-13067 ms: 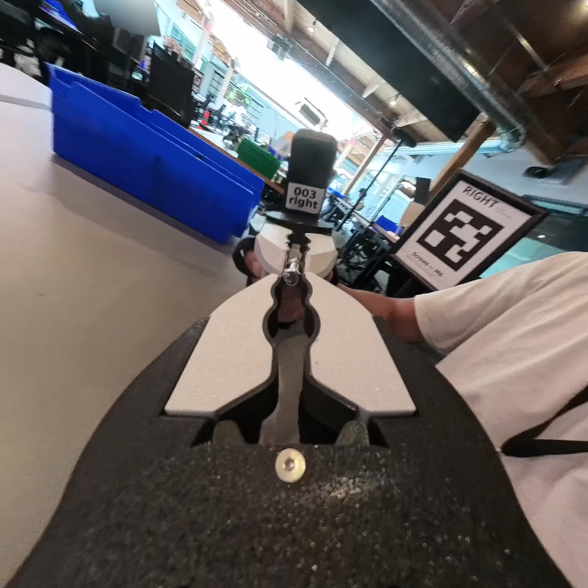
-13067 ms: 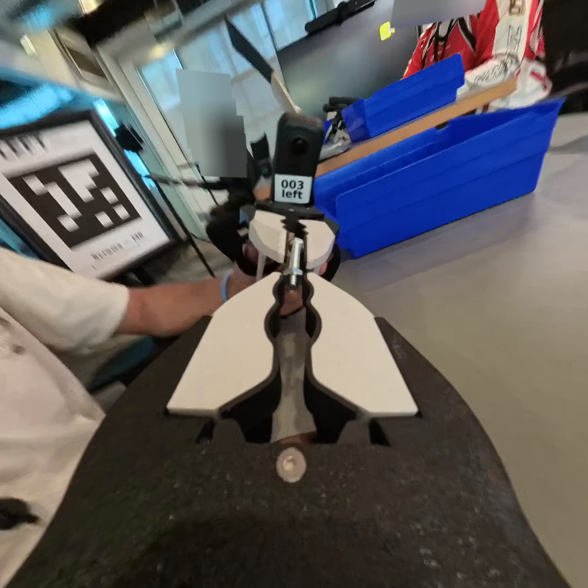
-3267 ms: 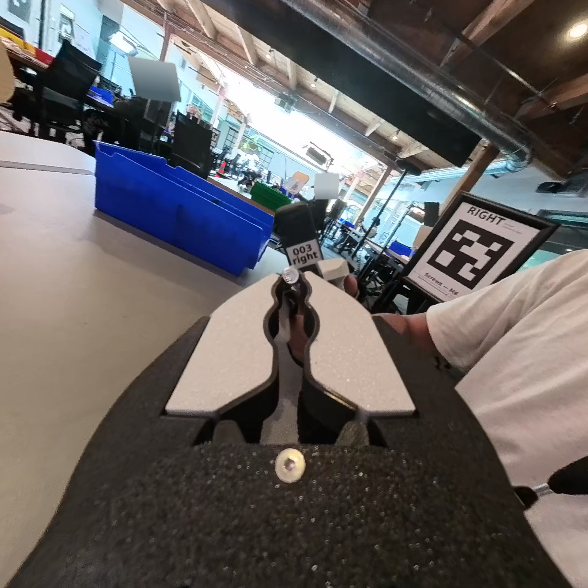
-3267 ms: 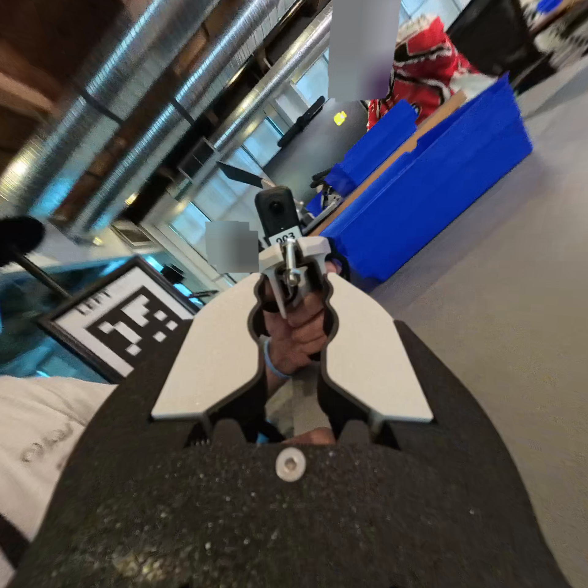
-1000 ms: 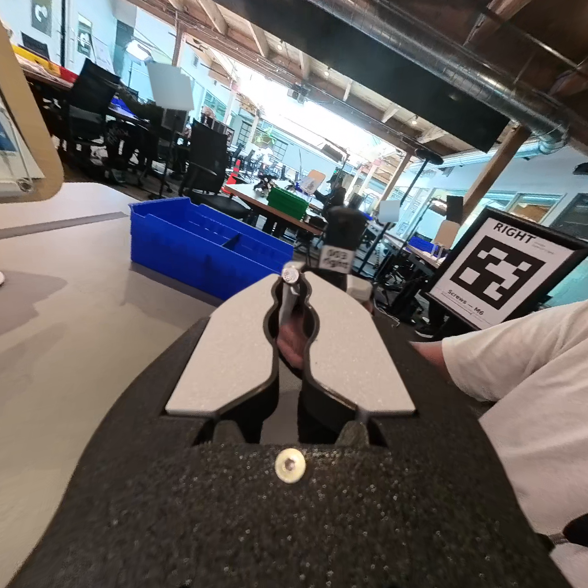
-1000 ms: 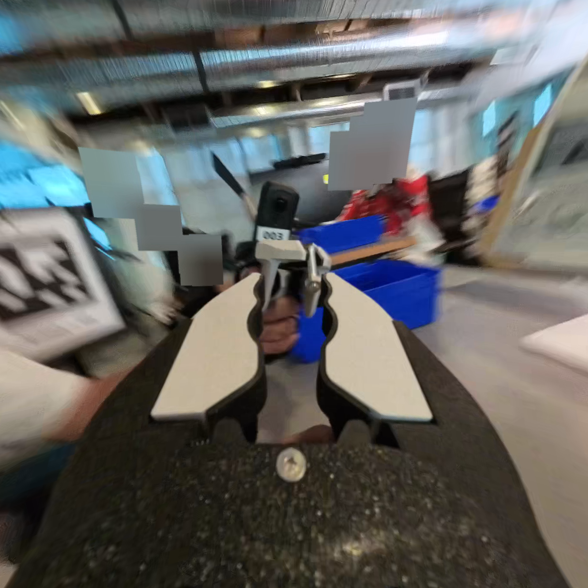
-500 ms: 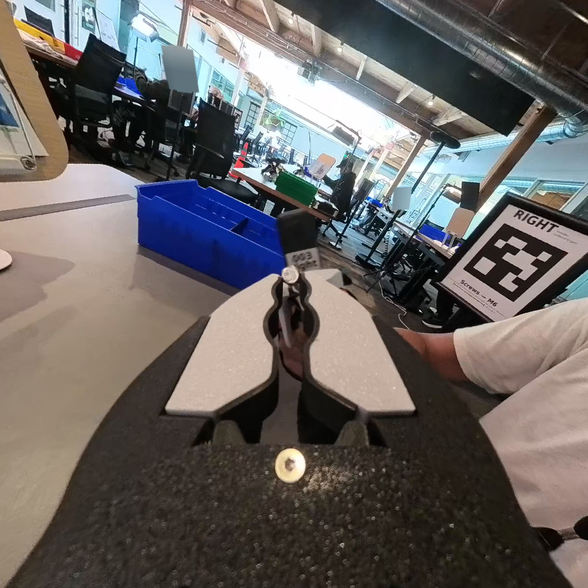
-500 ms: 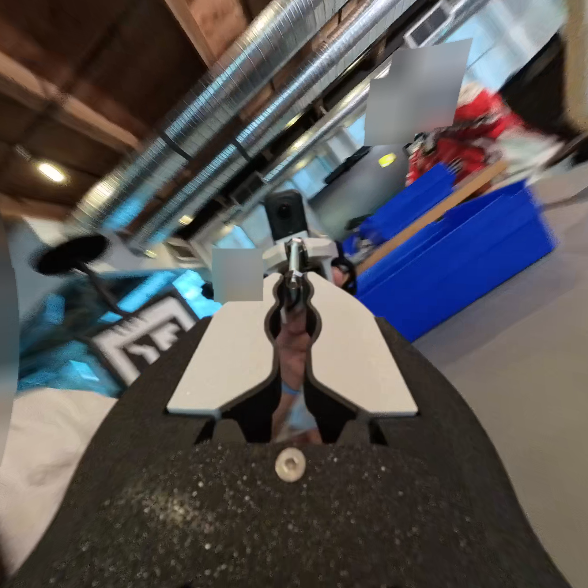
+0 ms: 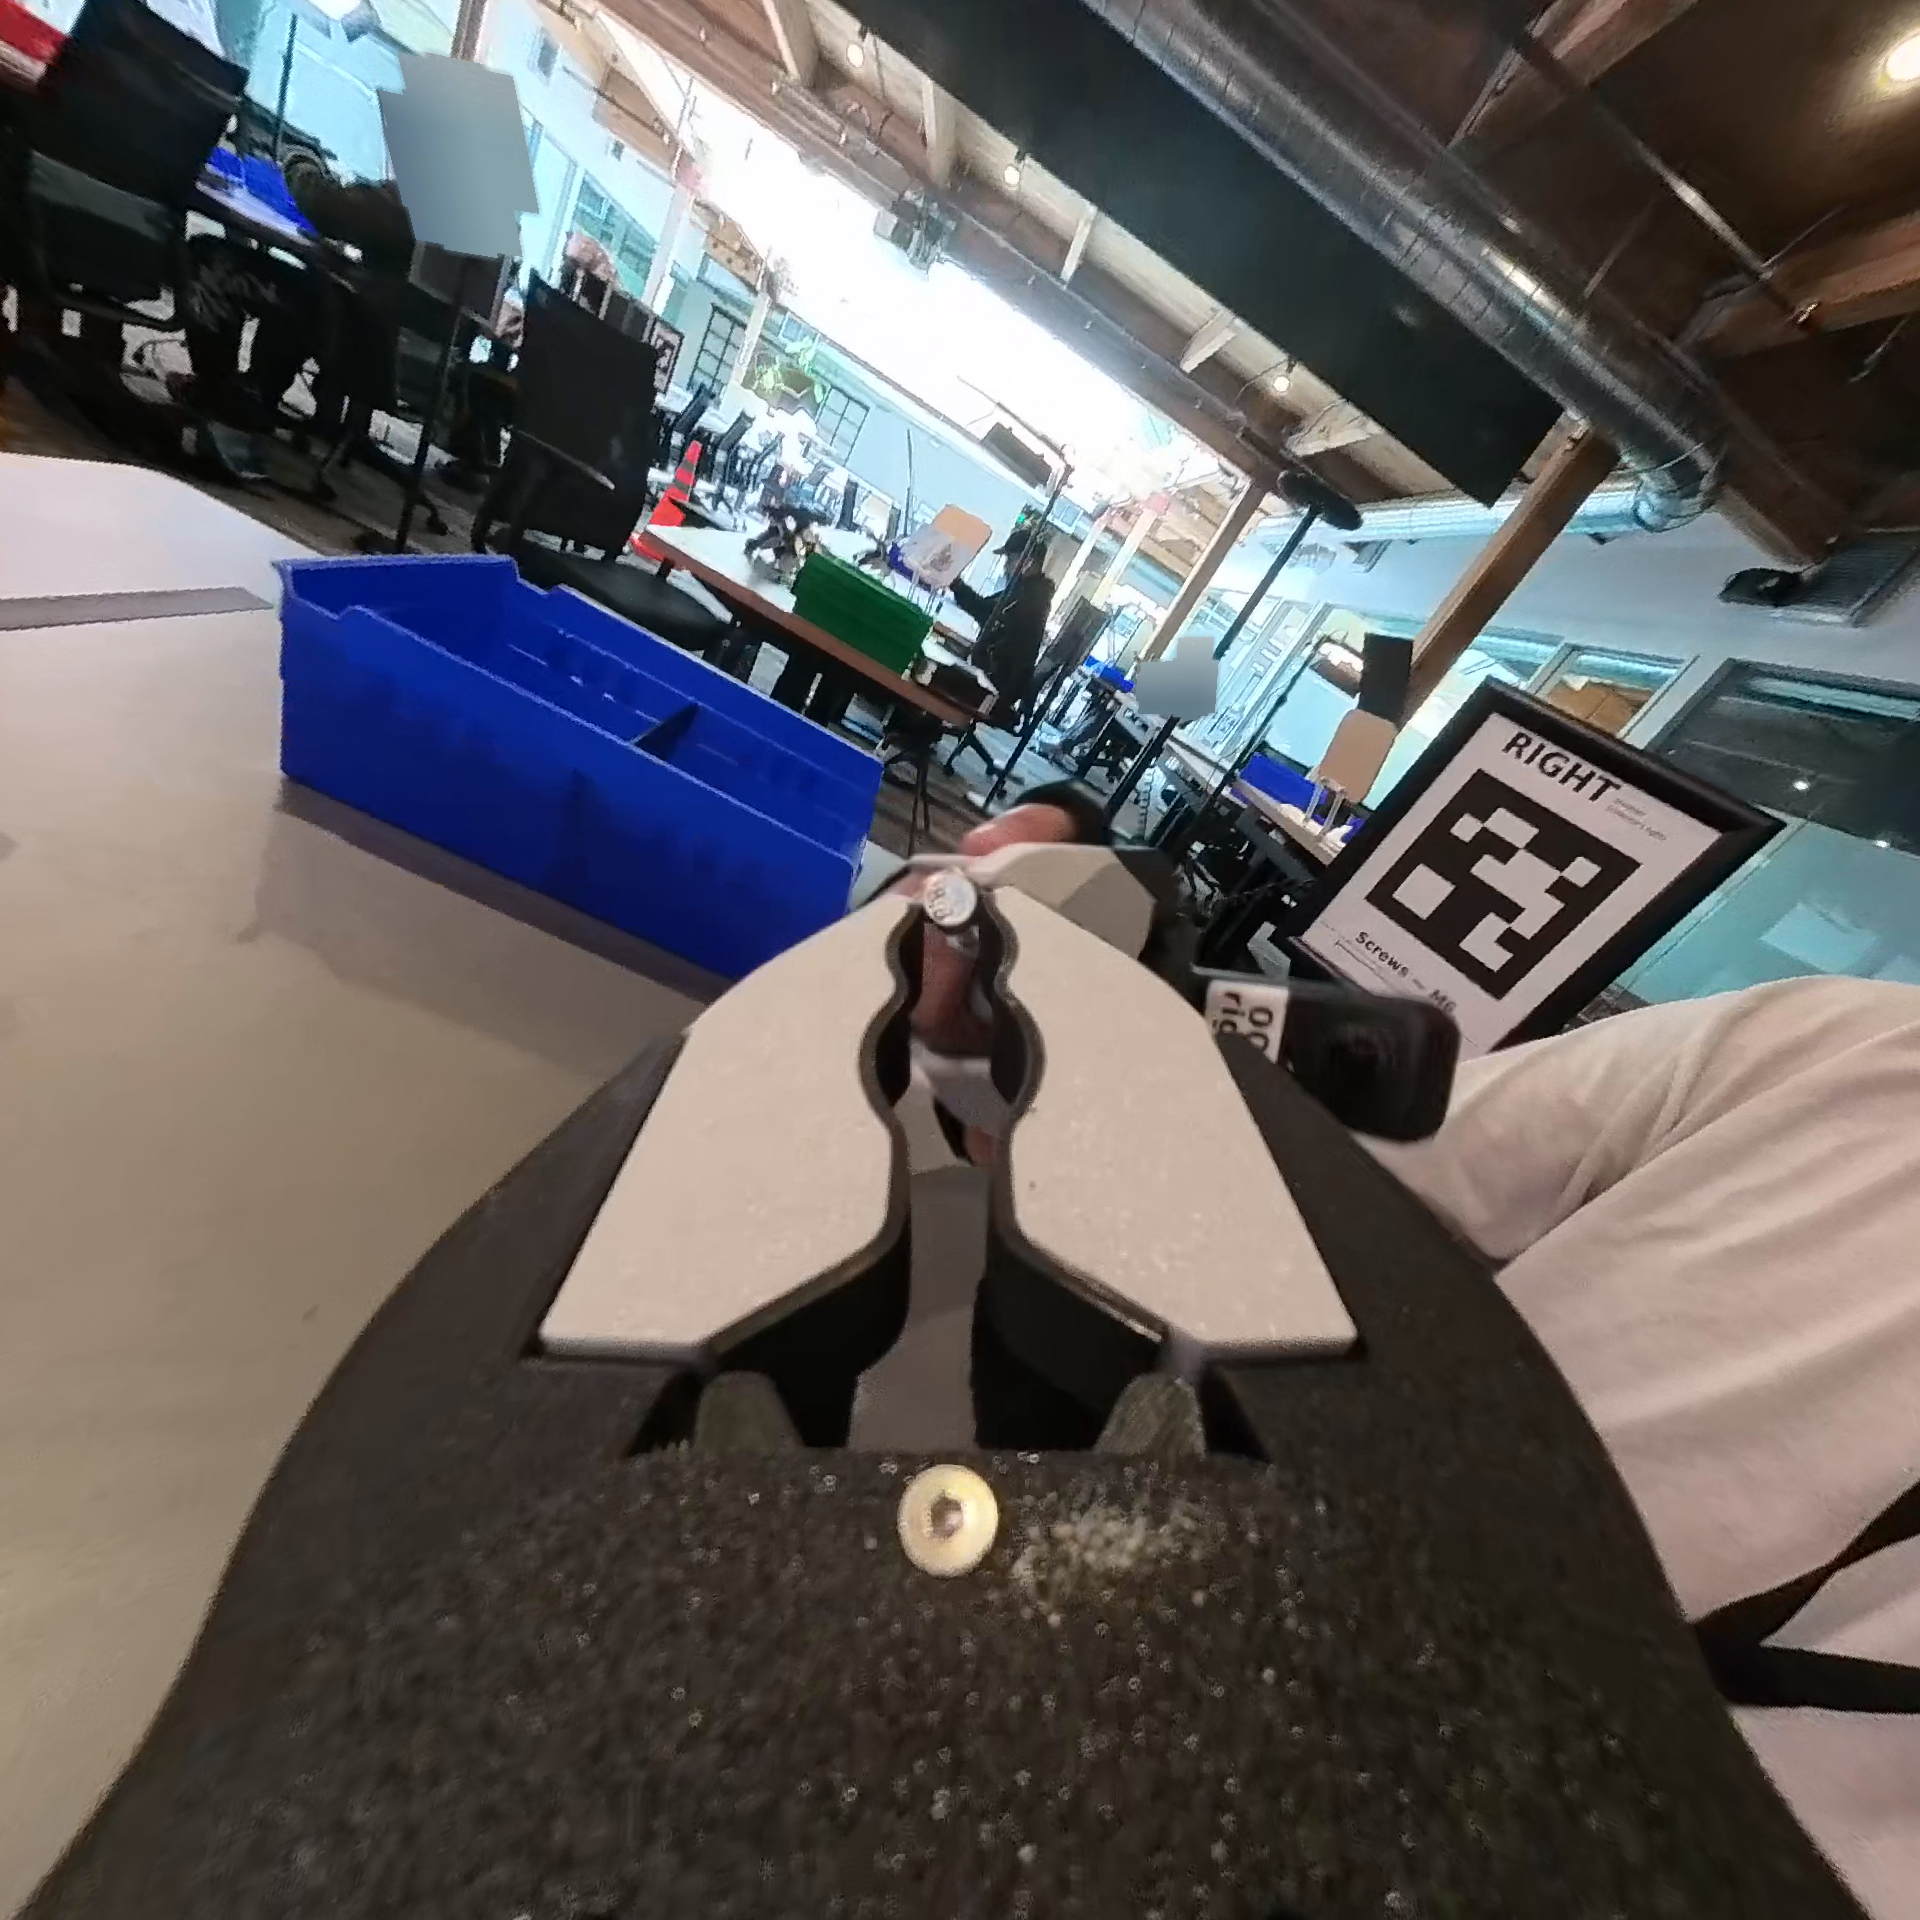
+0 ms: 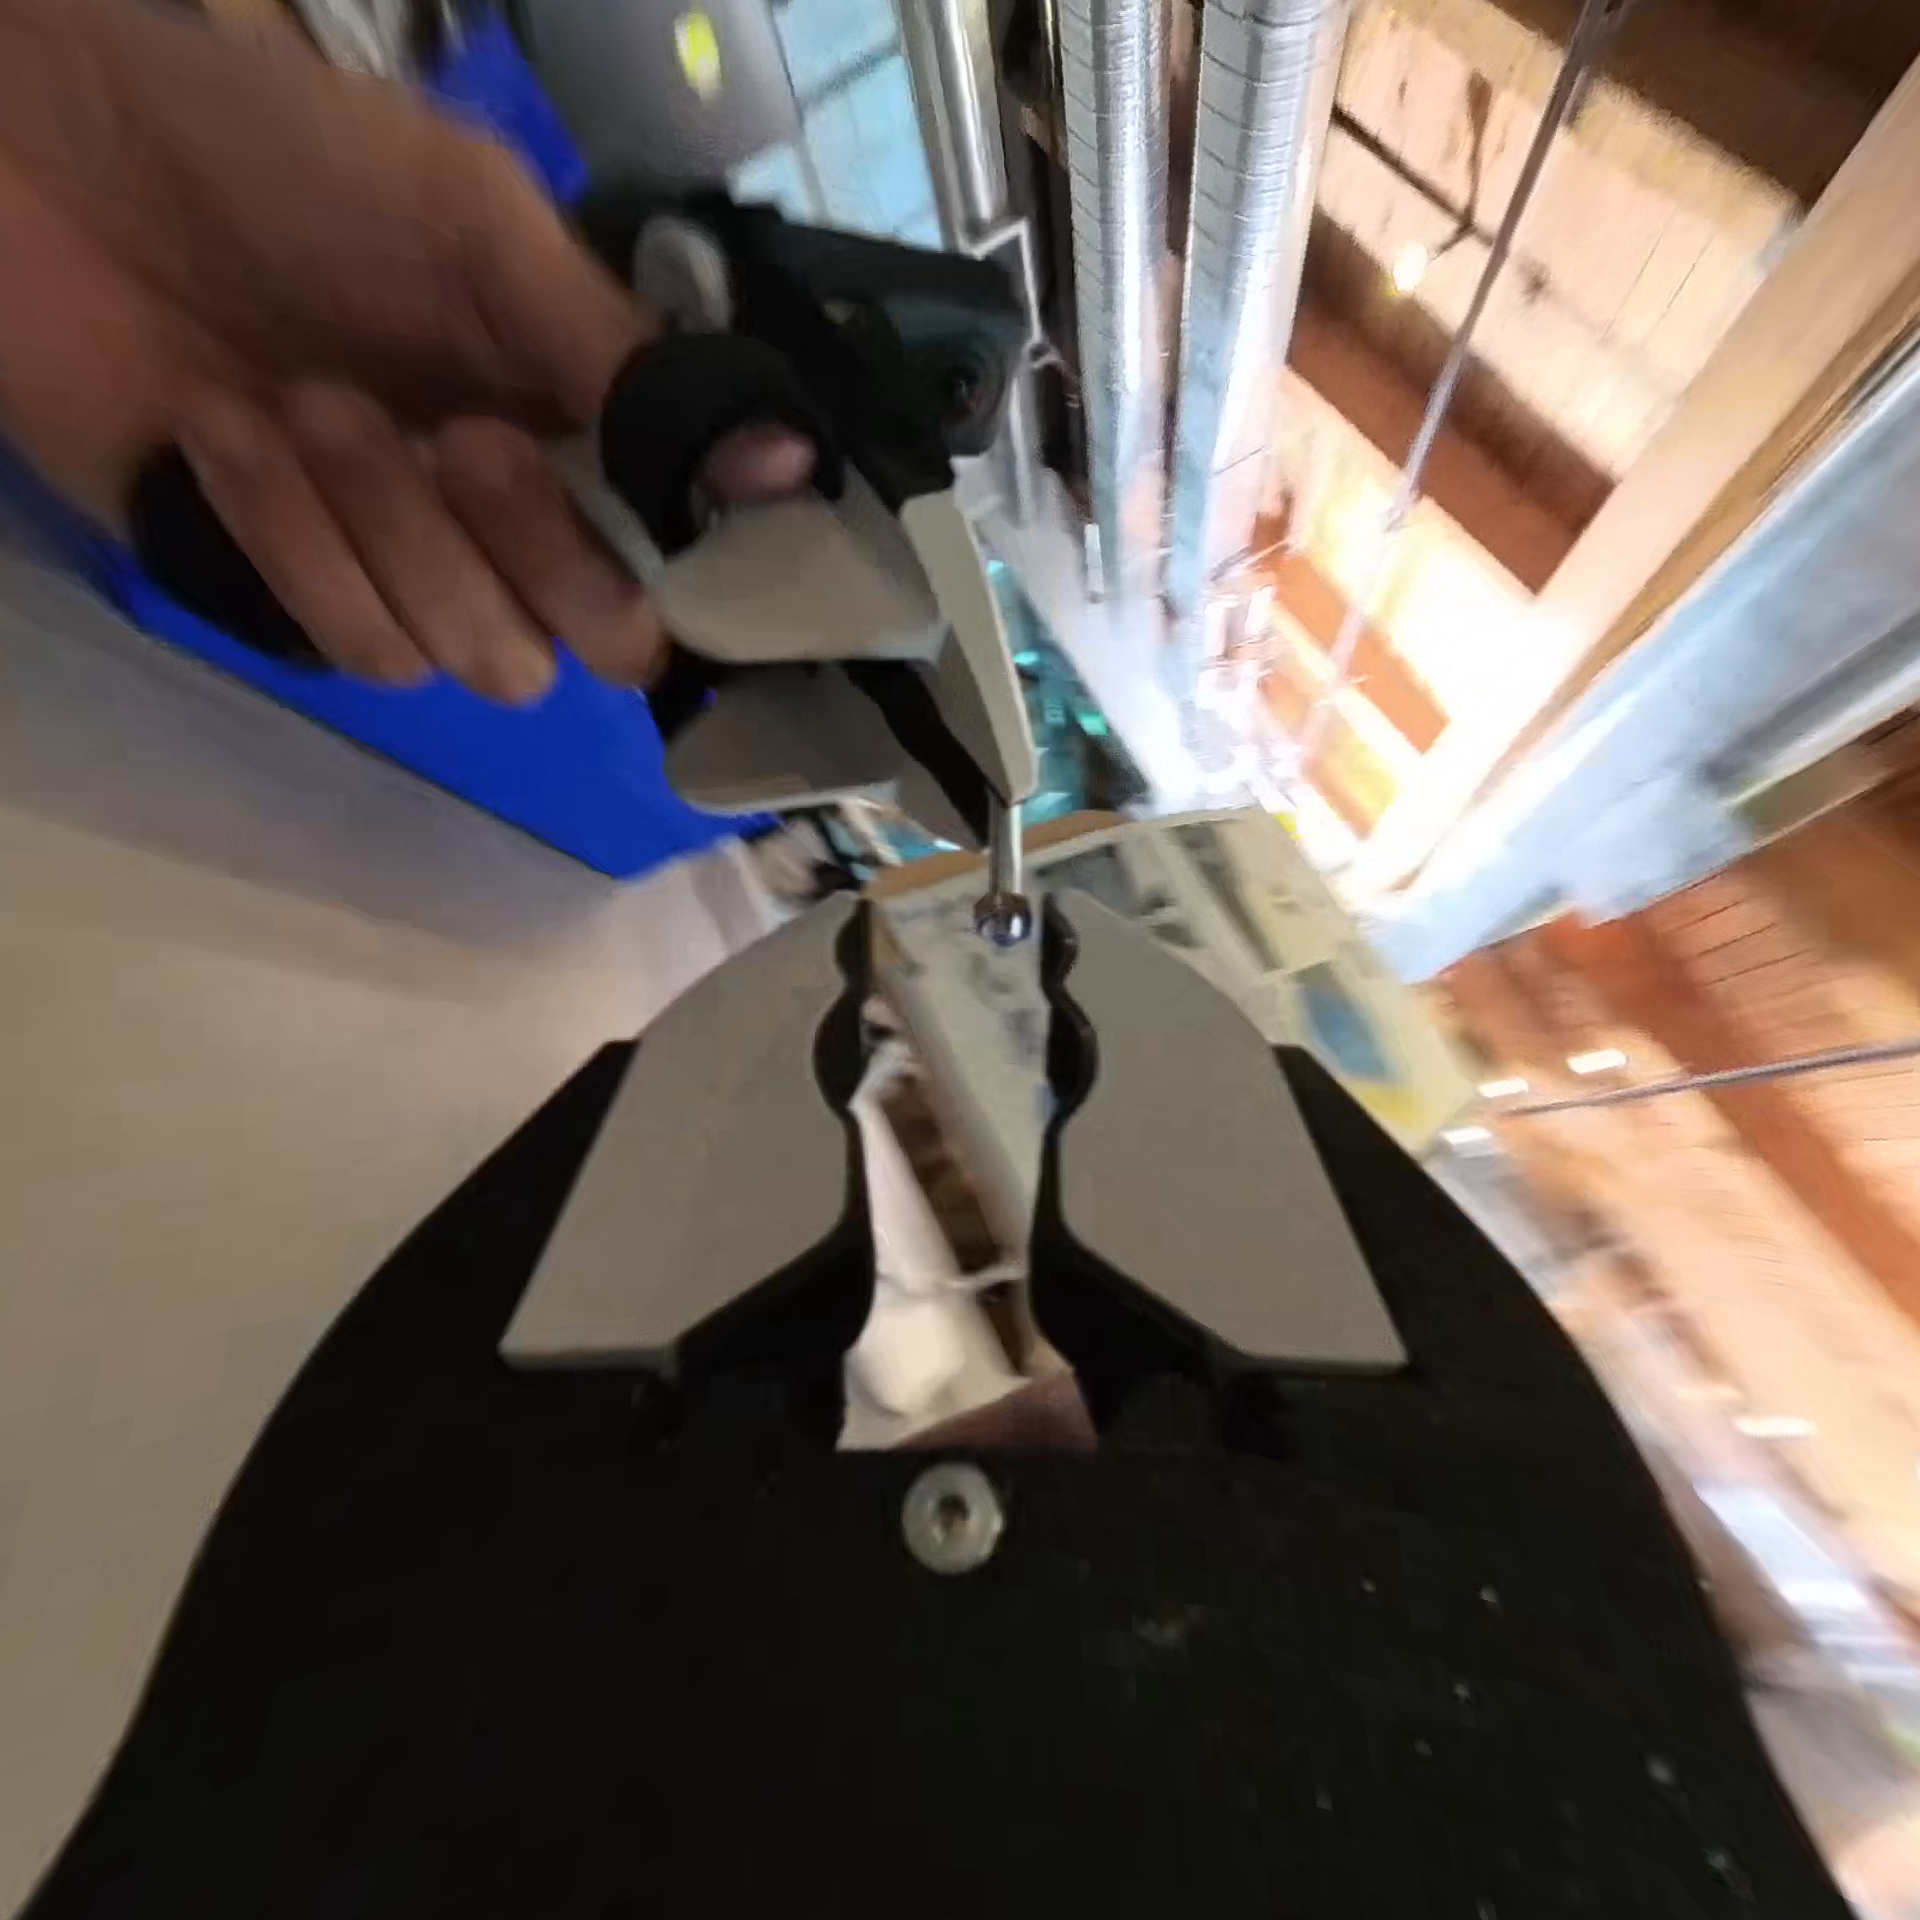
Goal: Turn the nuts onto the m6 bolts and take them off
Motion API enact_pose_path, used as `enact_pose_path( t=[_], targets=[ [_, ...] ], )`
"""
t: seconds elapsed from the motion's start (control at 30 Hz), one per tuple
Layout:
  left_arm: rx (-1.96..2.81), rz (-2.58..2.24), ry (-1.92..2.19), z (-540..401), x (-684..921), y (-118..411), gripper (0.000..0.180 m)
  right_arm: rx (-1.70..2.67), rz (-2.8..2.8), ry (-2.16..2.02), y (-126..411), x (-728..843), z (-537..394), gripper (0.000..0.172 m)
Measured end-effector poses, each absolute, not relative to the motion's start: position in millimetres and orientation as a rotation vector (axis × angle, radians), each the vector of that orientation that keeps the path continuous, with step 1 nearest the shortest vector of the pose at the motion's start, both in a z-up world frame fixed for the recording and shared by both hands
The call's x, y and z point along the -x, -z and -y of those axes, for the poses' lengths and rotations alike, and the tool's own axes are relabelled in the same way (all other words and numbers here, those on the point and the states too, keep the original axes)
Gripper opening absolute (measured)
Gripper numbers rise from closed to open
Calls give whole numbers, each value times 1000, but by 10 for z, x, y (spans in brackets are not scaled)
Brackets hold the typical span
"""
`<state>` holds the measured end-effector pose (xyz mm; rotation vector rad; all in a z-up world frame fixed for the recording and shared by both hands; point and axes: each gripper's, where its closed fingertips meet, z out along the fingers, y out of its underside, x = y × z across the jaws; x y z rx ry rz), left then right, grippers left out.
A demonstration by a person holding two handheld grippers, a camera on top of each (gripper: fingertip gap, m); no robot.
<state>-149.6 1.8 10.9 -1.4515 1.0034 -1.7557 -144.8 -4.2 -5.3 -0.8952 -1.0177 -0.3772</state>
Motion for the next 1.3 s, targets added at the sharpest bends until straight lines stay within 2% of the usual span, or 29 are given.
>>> enact_pose_path(
  t=[0.03,0.07,0.33,0.43,0.47,0.5,0.53,0.67,0.83,1.07,1.13,1.17,1.27,1.3],
  targets=[
    [1434,-993,1763,-25,1513,-134,9,951,983,226,51,1469,57,40],
    [1413,-989,1770,-23,1531,-161,9,1001,948,65,42,1484,72,43],
    [1374,-1017,1603,-60,1581,-191,9,1292,346,-1594,-92,1512,33,44],
    [1386,-1025,1572,-74,1568,-153,10,1242,165,-1946,-90,1487,-13,45],
    [1398,-1029,1560,-83,1560,-129,10,1226,142,-1997,-83,1480,-17,41],
    [1404,-1029,1543,-96,1555,-112,9,1242,154,-2020,-50,1507,-9,29],
    [1406,-1035,1537,-95,1549,-97,9,1258,180,-2012,-20,1533,2,13],
    [1427,-1041,1550,-96,1536,-71,9,1278,274,-1762,7,1514,-23,11],
    [1438,-1043,1641,-50,1526,-70,9,1233,735,-699,76,1518,9,10],
    [1461,-1048,1717,20,1485,-74,9,771,1071,695,0,1388,26,11],
    [1447,-1045,1738,26,1499,-92,9,728,1089,715,14,1442,72,11],
    [1437,-1039,1738,21,1509,-107,9,758,1090,618,38,1484,106,17],
    [1384,-1026,1737,24,1564,-194,9,962,951,134,1,1515,136,36],
    [1378,-1021,1716,11,1580,-210,9,1040,859,-83,-36,1500,125,36]
  ],
)
